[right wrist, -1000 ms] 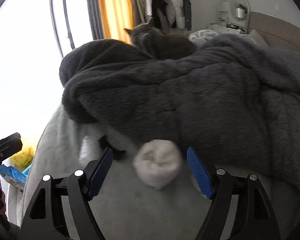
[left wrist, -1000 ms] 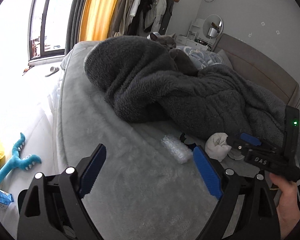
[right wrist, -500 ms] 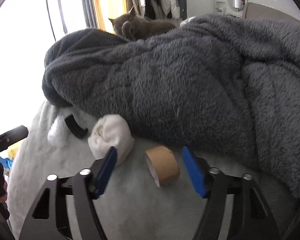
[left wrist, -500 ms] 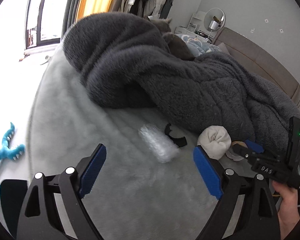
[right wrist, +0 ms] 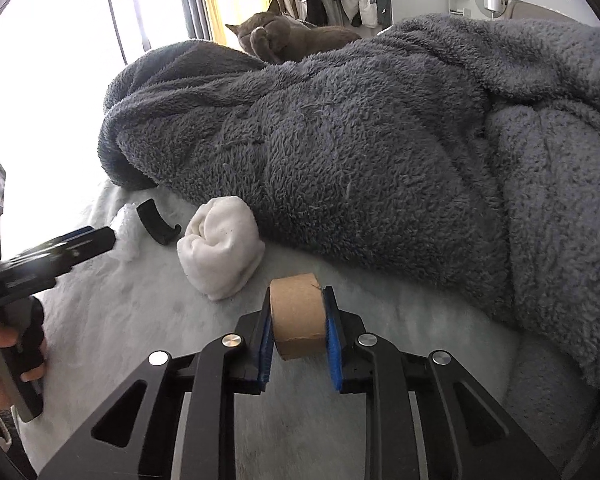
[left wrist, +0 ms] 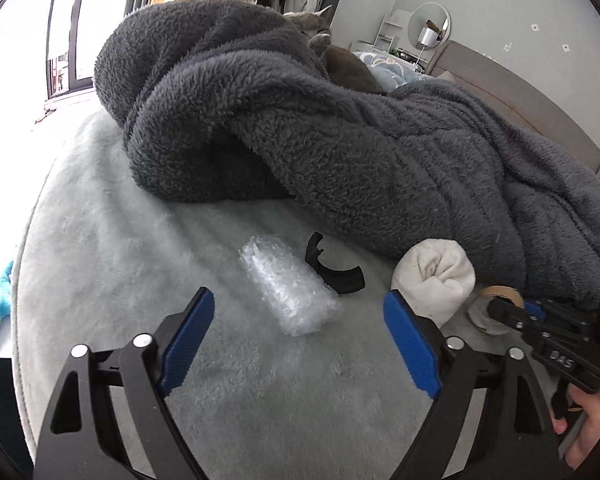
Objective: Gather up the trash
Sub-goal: 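Grasp second tape roll with right tool while left grasps the bubble wrap, then carry bubble wrap and tape roll down over the teal bin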
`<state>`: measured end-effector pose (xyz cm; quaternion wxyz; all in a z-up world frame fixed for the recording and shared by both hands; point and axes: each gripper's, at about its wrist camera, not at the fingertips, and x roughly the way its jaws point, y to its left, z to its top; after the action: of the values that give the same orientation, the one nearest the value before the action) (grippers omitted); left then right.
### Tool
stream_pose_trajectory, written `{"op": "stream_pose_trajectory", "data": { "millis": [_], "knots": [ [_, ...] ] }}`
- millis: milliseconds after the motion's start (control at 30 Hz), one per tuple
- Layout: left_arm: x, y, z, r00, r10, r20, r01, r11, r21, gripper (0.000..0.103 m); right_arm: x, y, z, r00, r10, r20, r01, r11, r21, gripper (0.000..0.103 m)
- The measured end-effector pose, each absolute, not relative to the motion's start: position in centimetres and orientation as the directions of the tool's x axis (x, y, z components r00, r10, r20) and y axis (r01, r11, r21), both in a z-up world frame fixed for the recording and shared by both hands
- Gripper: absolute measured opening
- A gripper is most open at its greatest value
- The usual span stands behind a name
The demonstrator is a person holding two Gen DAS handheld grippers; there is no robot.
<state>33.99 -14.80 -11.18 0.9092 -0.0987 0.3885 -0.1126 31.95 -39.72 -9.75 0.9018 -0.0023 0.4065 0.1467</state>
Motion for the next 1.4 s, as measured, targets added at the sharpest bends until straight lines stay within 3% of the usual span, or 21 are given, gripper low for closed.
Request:
{"op": "stream_pose_trajectory", "data": {
  "millis": [333, 500, 1000, 1400],
  "knots": [
    [35.1, -14.9, -12.1, 0.634, -0.267, -0.726, 0.120, 0.961, -0.249, 0.058, 30.8, -39.8, -7.4, 0.647, 0.305, -0.699, -0.278, 0.948, 0.156, 0.022],
    [35.5, -14.3, -12.3, 0.610, -0.309, -0.730, 0.121, 0.946, -0.300, 0.044, 30.4, -38.2, -6.2, 0.651, 0.328, -0.684, -0.305, 0.939, 0.160, 0.022],
    [32.5, -10.9, -8.4, 0.648, -0.310, -0.695, 0.220, 0.951, -0.219, 0.043, 30.3, -32.2, -4.5, 0.623, 0.414, -0.663, -0.358, 0.905, 0.228, 0.022],
    [30.6, -8.2, -7.9, 0.612, -0.334, -0.717, 0.308, 0.935, -0.173, 0.043, 30.8, -25.4, -3.1, 0.605, 0.464, -0.647, -0.417, 0.877, 0.239, 0.022]
  ]
}}
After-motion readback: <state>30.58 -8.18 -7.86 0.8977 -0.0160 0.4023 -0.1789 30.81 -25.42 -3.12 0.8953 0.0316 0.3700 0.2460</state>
